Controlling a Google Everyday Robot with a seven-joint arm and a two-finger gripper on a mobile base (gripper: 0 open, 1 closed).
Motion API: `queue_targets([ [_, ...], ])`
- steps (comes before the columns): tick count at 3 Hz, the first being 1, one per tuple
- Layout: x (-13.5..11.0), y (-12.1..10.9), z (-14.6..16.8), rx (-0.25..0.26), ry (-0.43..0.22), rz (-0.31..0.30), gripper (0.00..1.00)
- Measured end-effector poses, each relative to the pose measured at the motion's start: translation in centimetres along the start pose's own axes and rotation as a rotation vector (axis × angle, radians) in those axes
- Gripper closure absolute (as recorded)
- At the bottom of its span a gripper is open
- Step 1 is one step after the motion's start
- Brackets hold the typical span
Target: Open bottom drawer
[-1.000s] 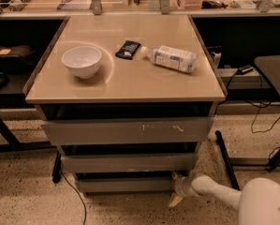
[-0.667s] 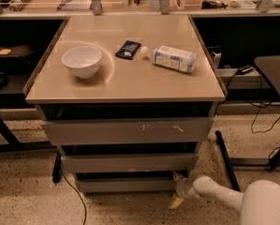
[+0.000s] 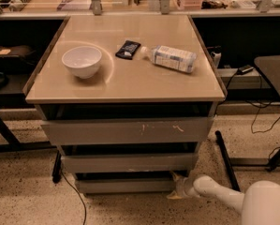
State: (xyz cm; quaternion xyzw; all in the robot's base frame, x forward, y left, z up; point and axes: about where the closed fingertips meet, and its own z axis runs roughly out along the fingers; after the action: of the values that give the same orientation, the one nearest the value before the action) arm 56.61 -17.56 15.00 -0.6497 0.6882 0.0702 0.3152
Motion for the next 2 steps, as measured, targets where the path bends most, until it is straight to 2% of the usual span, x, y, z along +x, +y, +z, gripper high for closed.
queue_targets([
  [2, -0.67, -0.39, -1.01, 0.0, 0.0, 0.0, 0.85],
])
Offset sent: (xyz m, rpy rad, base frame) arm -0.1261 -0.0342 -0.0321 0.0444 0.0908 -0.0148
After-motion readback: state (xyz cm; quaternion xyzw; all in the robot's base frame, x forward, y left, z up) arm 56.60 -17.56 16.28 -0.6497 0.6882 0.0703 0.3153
